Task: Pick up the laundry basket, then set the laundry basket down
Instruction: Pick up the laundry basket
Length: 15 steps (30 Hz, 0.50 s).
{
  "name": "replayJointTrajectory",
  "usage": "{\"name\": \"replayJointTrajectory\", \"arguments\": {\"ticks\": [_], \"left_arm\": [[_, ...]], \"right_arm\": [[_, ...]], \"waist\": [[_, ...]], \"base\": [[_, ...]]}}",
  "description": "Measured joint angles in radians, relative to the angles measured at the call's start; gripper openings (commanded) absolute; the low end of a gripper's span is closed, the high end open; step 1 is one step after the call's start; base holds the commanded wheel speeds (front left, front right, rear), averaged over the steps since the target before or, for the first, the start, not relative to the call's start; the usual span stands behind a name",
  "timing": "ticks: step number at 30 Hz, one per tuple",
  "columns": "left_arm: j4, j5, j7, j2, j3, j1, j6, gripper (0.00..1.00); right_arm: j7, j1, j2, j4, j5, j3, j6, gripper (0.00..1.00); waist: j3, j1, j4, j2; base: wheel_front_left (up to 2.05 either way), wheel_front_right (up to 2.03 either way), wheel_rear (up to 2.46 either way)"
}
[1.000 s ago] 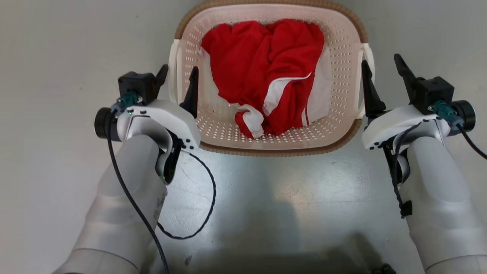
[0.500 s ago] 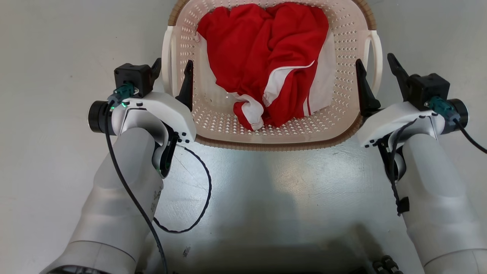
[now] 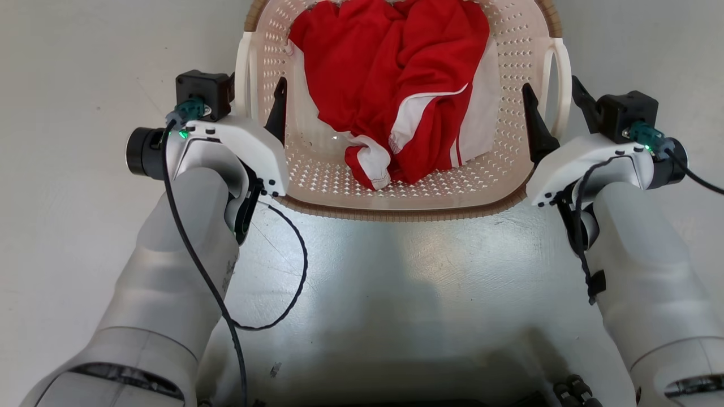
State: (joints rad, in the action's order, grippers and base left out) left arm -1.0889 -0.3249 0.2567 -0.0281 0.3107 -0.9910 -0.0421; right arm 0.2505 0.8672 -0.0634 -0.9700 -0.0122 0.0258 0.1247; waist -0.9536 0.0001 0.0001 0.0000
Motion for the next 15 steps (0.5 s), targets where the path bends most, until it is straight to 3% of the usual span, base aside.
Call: {"name": "replayJointTrajectory", "arguments": {"ticks": [7, 15], "left_arm": [[-0.076, -0.033, 0.000, 0.001, 0.048, -0.043, -0.012, 1.00], [-0.113, -0.079, 0.000, 0.001, 0.091, -0.066, -0.012, 1.00]], "right_arm": [[0.000, 0.069, -0.002, -0.115, 0.001, -0.011, 0.000, 1.00], [0.000, 0.102, -0.003, -0.158, -0.001, -0.018, 0.000, 1.00]], "waist": [[-0.001, 0.0000, -0.004, 0.0000], [-0.004, 0.0000, -0.004, 0.0000]], "base": [[0.00, 0.00, 0.00], [0.00, 0.00, 0.00]]}}
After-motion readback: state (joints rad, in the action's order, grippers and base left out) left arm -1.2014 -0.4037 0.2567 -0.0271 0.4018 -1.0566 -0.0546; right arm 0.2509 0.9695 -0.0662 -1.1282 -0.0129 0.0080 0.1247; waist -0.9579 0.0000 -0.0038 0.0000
